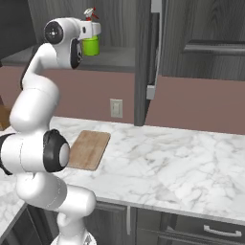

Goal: Grab the spray bottle from the cabinet, then place it next to the cutting board for sanitizing. Then grab the dish brush from the countertop next to the sink and place it next to the cutting board.

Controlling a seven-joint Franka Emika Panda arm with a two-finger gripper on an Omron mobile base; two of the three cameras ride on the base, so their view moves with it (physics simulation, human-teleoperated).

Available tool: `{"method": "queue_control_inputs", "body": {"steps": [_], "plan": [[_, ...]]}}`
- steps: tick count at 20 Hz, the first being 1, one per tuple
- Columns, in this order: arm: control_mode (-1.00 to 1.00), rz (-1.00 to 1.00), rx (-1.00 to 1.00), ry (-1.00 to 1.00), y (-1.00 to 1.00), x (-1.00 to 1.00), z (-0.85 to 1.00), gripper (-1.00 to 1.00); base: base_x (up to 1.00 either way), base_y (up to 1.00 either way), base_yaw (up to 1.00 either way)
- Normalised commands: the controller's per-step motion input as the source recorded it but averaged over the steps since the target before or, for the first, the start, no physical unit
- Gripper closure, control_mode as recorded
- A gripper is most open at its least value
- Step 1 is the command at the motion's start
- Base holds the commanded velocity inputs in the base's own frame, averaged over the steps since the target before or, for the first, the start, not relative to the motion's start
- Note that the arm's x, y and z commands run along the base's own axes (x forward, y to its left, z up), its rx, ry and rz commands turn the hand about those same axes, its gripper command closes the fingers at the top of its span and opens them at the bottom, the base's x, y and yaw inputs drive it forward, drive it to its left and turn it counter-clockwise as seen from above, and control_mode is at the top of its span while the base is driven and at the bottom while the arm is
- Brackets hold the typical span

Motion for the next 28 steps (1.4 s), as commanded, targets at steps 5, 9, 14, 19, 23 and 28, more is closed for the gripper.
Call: {"method": "queue_control_inputs", "body": {"steps": [5, 9, 14, 19, 23, 28], "plan": [[-1.0, 0.0, 0.0, 0.02, 0.0, 0.36, 0.0, -1.0, 0.0, 0.0, 0.0], [-1.0, 0.0, 0.0, 0.0, 0.0, 0.29, 0.0, -1.0, 0.0, 0.0, 0.0], [-1.0, 0.0, 0.0, 0.0, 0.0, 0.28, 0.0, -1.0, 0.0, 0.0, 0.0], [-1.0, 0.0, 0.0, 0.0, 0.0, 0.29, 0.0, -1.0, 0.0, 0.0, 0.0], [-1.0, 0.0, 0.0, 0.0, 0.0, 0.32, 0.0, -1.0, 0.0, 0.0, 0.0], [-1.0, 0.0, 0.0, 0.03, 0.07, 0.32, 0.0, 1.0, 0.0, 0.0, 0.0]]}}
